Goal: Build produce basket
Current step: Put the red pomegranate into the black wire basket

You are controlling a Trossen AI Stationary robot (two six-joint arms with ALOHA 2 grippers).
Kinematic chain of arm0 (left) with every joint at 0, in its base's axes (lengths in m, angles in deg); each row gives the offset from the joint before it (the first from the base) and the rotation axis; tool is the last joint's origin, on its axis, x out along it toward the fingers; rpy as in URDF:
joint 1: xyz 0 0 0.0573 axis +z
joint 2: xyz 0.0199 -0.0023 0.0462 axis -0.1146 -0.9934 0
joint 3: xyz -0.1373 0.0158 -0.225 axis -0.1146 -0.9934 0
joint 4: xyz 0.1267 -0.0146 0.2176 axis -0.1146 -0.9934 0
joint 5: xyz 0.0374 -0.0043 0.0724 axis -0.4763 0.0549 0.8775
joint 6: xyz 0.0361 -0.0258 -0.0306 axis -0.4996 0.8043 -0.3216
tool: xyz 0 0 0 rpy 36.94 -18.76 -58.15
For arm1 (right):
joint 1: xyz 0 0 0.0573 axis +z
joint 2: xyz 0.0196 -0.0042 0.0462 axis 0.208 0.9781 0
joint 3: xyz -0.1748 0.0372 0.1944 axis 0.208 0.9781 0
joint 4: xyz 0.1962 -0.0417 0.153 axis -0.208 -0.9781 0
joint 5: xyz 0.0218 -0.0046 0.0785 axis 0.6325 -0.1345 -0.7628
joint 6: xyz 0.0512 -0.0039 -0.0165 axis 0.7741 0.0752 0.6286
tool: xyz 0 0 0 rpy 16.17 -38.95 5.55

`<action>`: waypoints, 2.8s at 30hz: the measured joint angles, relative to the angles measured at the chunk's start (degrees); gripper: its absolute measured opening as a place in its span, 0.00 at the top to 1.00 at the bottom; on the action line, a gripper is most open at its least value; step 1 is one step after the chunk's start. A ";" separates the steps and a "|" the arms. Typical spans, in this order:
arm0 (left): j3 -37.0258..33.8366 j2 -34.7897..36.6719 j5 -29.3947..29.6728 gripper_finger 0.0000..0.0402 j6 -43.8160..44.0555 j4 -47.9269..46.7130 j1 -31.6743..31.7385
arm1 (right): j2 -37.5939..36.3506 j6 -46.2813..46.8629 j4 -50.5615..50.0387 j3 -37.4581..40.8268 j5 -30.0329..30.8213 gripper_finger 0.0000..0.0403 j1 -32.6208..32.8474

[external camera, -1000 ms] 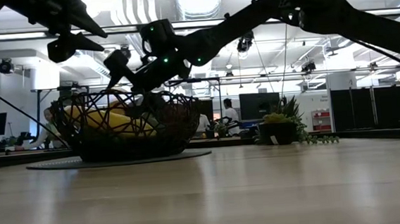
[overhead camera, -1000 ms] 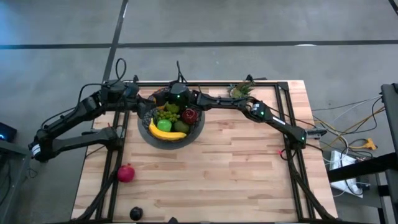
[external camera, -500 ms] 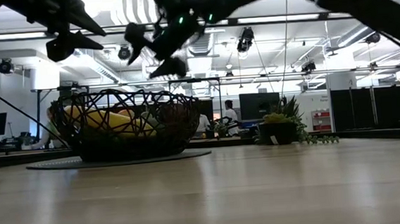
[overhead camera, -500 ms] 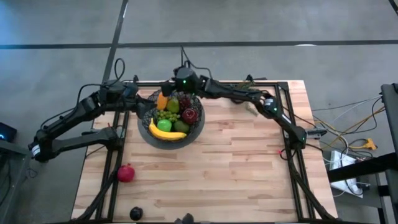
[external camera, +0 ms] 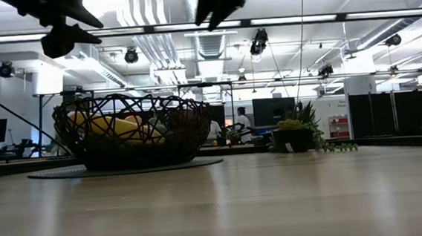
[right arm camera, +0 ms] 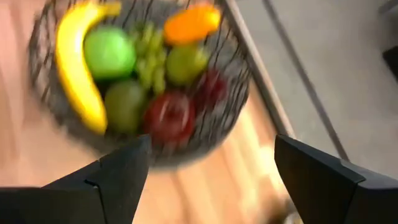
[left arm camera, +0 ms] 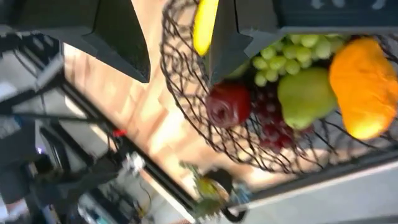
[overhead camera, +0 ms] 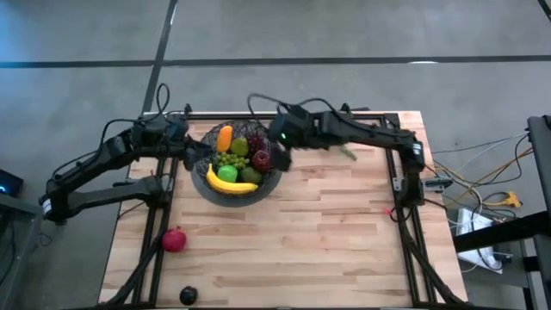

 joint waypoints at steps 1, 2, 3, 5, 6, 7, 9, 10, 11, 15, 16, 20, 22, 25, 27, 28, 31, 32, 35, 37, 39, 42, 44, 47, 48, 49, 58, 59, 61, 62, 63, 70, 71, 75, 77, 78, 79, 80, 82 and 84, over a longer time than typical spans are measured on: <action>0.47 -0.39 0.08 0.63 -0.05 -0.81 -1.41 | -1.02 1.15 -2.00 1.13 0.15 0.20 1.11; 0.92 -1.06 0.43 0.63 0.07 -1.39 -3.13 | -2.18 2.25 -3.38 2.70 0.45 0.20 2.21; 1.37 -1.88 1.41 0.64 0.39 -2.24 -5.06 | -3.21 3.40 -3.91 4.56 0.53 0.20 3.29; 2.28 -3.92 4.09 0.66 1.50 -4.08 -9.48 | -5.54 6.12 -3.31 8.85 1.36 0.20 5.51; 2.95 -5.11 5.97 0.67 2.50 -4.83 -11.91 | -6.54 7.37 -2.80 11.10 2.31 0.20 6.68; 3.61 -6.45 7.99 0.68 3.80 -5.79 -14.32 | -7.53 8.40 -1.95 13.44 3.50 0.20 7.79; 4.88 -10.20 11.10 0.69 7.37 -8.52 -18.95 | -9.29 9.56 -0.29 18.09 5.80 0.20 9.72; 5.51 -12.12 12.14 0.70 9.48 -9.68 -20.92 | -10.19 9.72 0.44 20.56 6.62 0.20 10.52; 6.07 -13.95 12.56 0.70 12.02 -10.90 -22.73 | -10.88 9.72 1.43 22.91 7.45 0.20 11.06; 8.96 -21.38 12.58 0.71 22.67 -17.61 -29.17 | -13.83 12.68 2.61 30.42 7.91 0.20 12.13; 9.79 -22.94 11.70 0.71 24.44 -19.59 -30.60 | -14.82 14.12 2.68 32.05 7.90 0.20 12.36; 12.67 -27.60 7.05 0.71 33.67 -27.64 -36.69 | -19.06 18.20 3.29 38.18 7.95 0.20 13.96; 14.05 -28.96 6.21 0.71 39.38 -30.95 -40.73 | -21.23 18.65 5.18 41.44 7.97 0.20 14.82; 14.69 -29.90 5.96 0.71 48.51 -32.69 -47.88 | -25.09 18.58 10.84 46.52 7.96 0.20 15.73; 14.54 -30.27 5.90 0.71 55.43 -32.46 -53.00 | -27.65 18.54 15.21 50.08 7.97 0.20 16.26; 14.36 -30.57 5.88 0.71 58.73 -32.58 -55.76 | -28.77 18.56 17.50 51.85 7.95 0.20 16.51; 13.04 -31.72 5.51 0.71 67.95 -32.59 -62.86 | -32.09 19.47 23.28 56.72 7.89 0.20 16.87; 12.36 -32.04 5.43 0.71 71.72 -32.64 -64.69 | -33.12 20.00 25.06 58.21 7.88 0.20 16.89; 10.25 -32.69 3.64 0.69 80.55 -32.71 -68.87 | -35.91 20.38 29.60 62.40 7.92 0.22 16.83; 8.93 -32.73 2.70 0.66 84.25 -32.60 -70.40 | -37.11 20.46 32.20 64.97 7.95 0.23 16.80; 7.32 -32.01 2.59 0.60 86.86 -31.87 -70.95 | -38.12 20.85 34.58 67.12 7.91 0.24 16.72; 5.38 -30.72 2.51 0.48 88.77 -31.15 -70.97 | -38.94 21.22 36.09 68.56 7.67 0.26 16.72; 3.76 -29.79 2.51 0.40 89.20 -31.09 -70.97 | -39.27 21.28 36.00 69.03 7.47 0.27 16.72; 0.49 -28.88 1.87 0.26 90.72 -30.71 -70.97 | -39.50 22.33 36.01 69.13 7.46 0.29 16.72; -0.67 -28.53 1.14 0.22 90.85 -29.87 -70.97 | -39.58 22.78 36.01 69.13 7.47 0.29 16.72; -1.81 -28.19 0.89 0.18 91.03 -29.19 -70.97 | -39.58 23.41 36.01 69.12 7.46 0.29 16.72; -7.84 -30.39 0.77 0.04 93.49 -23.48 -70.97 | -39.71 23.75 35.91 68.37 7.43 0.33 16.72; -8.09 -31.06 0.76 0.04 93.48 -23.00 -70.97 | -39.77 23.75 35.96 68.37 7.45 0.33 16.72; -8.75 -32.37 0.68 0.04 93.16 -20.96 -70.97 | -39.86 23.75 35.96 68.37 7.44 0.33 16.72; -8.95 -32.99 0.66 0.04 92.75 -19.89 -70.97 | -39.86 23.76 35.95 68.37 7.43 0.33 16.74; -9.02 -33.77 0.58 0.04 92.10 -19.03 -70.97 | -39.86 23.92 35.94 68.37 7.40 0.33 16.74; -8.54 -40.06 -1.82 0.09 87.70 -16.56 -70.95 | -39.86 24.41 35.97 68.37 5.84 0.34 16.85; -8.13 -40.79 -2.12 0.11 87.01 -16.57 -70.95 | -39.86 24.41 35.96 68.37 5.76 0.34 16.85; -6.31 -42.61 -2.18 0.18 84.54 -16.27 -70.97 | -39.86 24.41 35.96 68.37 4.82 0.36 16.98; -5.00 -43.02 -1.29 0.20 83.15 -16.19 -70.97 | -39.86 24.41 35.99 68.37 4.82 0.37 17.11; -4.28 -43.04 -0.84 0.21 82.47 -16.33 -70.97 | -39.86 24.39 35.96 68.37 4.82 0.38 17.11; -3.55 -42.96 0.38 0.21 81.65 -16.39 -70.97 | -39.86 24.39 35.94 68.37 4.82 0.38 17.11; -2.67 -42.85 1.56 0.21 81.29 -16.50 -70.96 | -39.86 24.39 35.94 68.37 4.82 0.39 17.11; -0.71 -42.35 4.55 0.22 80.81 -16.95 -70.97 | -39.86 24.29 35.95 68.37 4.85 0.39 17.11; 1.55 -41.85 9.10 0.22 80.35 -17.89 -70.95 | -39.86 24.21 35.96 68.37 4.85 0.40 17.09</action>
